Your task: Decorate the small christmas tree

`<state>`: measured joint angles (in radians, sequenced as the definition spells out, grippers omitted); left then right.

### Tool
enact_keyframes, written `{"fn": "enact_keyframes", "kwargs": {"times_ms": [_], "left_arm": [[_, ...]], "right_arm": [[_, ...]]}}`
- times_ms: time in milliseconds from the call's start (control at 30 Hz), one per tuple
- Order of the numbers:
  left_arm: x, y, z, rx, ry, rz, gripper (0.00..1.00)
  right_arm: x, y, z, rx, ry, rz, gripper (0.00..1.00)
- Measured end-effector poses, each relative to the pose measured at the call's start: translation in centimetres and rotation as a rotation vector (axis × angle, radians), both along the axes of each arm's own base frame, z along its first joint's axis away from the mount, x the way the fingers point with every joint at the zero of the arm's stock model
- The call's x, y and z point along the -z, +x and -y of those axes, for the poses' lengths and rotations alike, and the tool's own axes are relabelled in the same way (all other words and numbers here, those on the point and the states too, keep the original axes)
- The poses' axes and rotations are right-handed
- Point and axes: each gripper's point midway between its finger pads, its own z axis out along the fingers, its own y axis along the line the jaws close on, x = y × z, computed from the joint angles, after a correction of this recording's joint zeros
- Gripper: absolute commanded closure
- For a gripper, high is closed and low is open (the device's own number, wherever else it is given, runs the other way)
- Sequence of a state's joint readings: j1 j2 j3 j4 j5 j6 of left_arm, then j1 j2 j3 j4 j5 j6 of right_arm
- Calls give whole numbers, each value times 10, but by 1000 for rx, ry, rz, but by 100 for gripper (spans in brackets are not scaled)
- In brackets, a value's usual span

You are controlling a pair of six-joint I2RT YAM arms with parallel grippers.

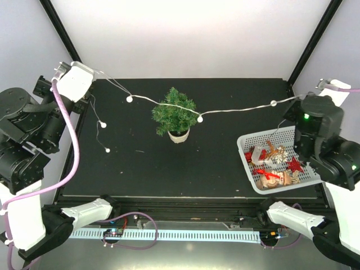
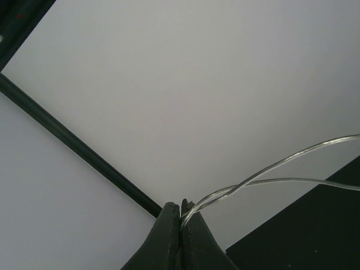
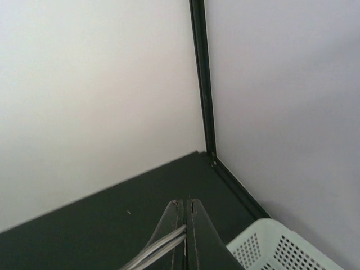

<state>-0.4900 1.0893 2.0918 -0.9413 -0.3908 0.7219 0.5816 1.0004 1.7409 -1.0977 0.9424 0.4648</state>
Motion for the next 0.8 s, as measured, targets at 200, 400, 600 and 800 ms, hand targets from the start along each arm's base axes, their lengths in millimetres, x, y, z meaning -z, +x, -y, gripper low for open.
{"fn": "enact_keyframes", "kwargs": {"times_ms": [200, 400, 600, 800], "left_arm": [[-12, 12, -10, -84, 17, 47, 98], [-22, 24, -31, -203, 18, 79, 98], [-21, 40, -56, -307, 8, 51, 98], [1, 62, -80, -366, -27, -51, 98]], "right_arm": [[-40, -8, -7, -92, 68, 83, 99], [-58, 17, -49, -269, 87, 66, 99], [-54, 42, -89, -407, 77, 4, 99], [-50, 54, -111, -489, 70, -25, 99]]}}
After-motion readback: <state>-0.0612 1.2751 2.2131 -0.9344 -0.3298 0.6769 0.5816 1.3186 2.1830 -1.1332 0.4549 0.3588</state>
